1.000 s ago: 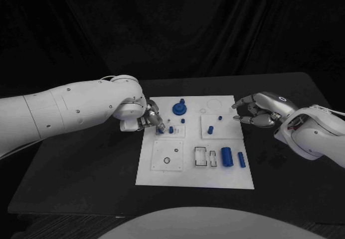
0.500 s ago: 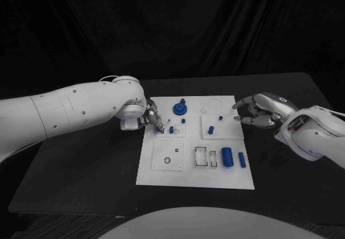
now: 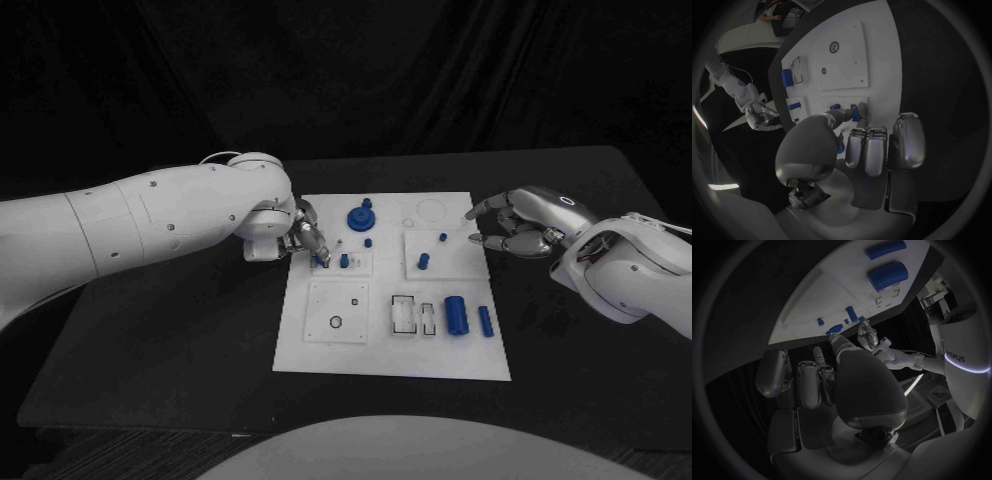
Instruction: Assemble the parts on the task board
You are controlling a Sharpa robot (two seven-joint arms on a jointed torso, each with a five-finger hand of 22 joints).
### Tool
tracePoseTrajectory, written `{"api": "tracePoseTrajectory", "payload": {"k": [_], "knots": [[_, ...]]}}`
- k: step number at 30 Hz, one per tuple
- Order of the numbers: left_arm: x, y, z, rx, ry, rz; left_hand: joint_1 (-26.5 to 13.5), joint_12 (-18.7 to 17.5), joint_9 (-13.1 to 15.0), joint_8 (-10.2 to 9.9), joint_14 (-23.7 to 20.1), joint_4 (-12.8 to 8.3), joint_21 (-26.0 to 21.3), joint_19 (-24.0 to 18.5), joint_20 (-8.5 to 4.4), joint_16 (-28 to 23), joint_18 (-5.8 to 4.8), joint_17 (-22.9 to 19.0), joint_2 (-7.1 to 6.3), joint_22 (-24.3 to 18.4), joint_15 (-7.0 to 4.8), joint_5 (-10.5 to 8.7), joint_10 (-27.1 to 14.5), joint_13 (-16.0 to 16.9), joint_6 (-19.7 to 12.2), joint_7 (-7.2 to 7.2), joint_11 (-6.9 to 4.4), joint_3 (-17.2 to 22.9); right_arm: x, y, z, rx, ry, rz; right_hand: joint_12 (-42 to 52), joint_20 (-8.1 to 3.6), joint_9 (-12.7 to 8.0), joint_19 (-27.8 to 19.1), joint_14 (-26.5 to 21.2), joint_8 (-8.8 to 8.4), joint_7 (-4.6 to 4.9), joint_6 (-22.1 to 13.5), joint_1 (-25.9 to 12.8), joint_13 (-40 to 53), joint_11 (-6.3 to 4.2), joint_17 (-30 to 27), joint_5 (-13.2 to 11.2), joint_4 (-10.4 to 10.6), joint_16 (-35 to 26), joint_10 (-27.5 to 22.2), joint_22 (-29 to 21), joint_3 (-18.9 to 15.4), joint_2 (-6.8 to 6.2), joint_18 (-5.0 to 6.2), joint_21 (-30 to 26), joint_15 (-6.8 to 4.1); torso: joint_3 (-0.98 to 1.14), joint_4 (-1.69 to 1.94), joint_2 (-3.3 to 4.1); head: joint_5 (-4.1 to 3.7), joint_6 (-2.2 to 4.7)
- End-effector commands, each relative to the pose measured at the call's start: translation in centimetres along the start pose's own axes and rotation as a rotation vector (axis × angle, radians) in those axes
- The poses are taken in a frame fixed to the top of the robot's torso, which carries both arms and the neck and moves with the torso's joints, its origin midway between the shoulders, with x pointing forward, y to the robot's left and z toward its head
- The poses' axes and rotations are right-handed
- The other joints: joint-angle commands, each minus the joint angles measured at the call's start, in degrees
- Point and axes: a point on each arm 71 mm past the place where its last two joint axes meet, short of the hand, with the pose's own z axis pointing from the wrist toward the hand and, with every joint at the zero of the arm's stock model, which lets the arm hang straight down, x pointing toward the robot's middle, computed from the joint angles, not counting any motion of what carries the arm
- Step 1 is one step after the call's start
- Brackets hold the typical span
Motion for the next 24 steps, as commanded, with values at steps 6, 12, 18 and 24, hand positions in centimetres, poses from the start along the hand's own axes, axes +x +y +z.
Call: {"api": "tracePoseTrajectory", "payload": {"k": [6, 12, 18, 24], "knots": [[0.6, -0.21, 0.27, -0.008, 0.012, 0.013, -0.1, -0.11, 0.0, 0.01, 5.95, -0.39, -0.07, 0.12, -0.16, 0.15, -0.77, 15.1, 0.27, 10.25, -0.01, -0.32, 4.61, 13.51, 0.54, -0.71, -0.26, -0.1, 0.15, 0.01, -0.02, 0.007, 0.003, 0.001, -0.01, 0.27, -0.1, -0.02, 4.15, 0.32, -0.03, 0.45, 0.72, 10.25, 0.38, 6.88, 0.39, -0.22, -0.04, 2.33, 9.03, 0.29, -0.02, 0.53, 0.05, 0.51, 0.05, -0.02, -0.01, -0.05, -0.01], [0.66, -0.35, 0.27, -0.003, 0.013, 0.015, -0.12, -0.17, 0.01, 0.02, 5.95, -0.4, -0.09, 0.12, -0.16, 0.15, -0.77, 15.1, 0.29, 10.25, -0.02, -0.34, 4.56, 13.45, 0.55, -0.72, -0.26, -0.12, 0.16, 0.01, 0.0, 0.008, 0.004, 0.001, -0.02, 0.28, -0.13, -0.03, 4.16, 0.31, -0.02, 0.46, 0.77, 10.24, 0.39, 6.91, 0.5, -0.27, -0.01, 2.32, 9.02, 0.35, -0.01, 0.53, 0.03, 0.51, 0.06, 0.01, -0.02, -0.07, -0.01], [0.7, -0.5, 0.29, 0.002, 0.013, 0.016, -0.12, -0.17, 0.01, 0.02, 5.95, -0.4, -0.09, 0.12, -0.16, 0.15, -0.77, 15.1, 0.29, 10.25, -0.02, -0.34, 4.56, 13.45, 0.55, -0.72, -0.26, -0.12, 0.16, 0.01, 0.0, 0.008, 0.004, 0.001, -0.05, 0.28, -0.16, -0.04, 4.14, 0.3, -0.01, 0.46, 0.83, 10.21, 0.4, 6.85, 0.63, -0.32, -0.08, 2.3, 9.01, 0.41, -0.01, 0.54, -0.02, 0.52, 0.05, 0.0, 0.0, -0.03, -0.01], [0.69, -0.61, 0.36, 0.005, 0.012, 0.015, -0.15, -0.18, 0.04, 0.04, 5.95, -0.43, -0.16, 0.09, -0.16, 0.15, -0.75, 15.1, 0.33, 10.23, -0.02, -0.38, 4.54, 13.43, 0.6, -0.74, -0.27, -0.15, 0.15, 0.01, -0.03, 0.009, 0.004, 0.001, -0.04, 0.28, -0.18, -0.04, 4.15, 0.29, 0.0, 0.47, 0.87, 10.22, 0.4, 6.89, 0.75, -0.36, -0.04, 2.3, 9.01, 0.46, -0.02, 0.54, -0.03, 0.52, 0.06, 0.01, -0.01, -0.16, -0.01]]}}
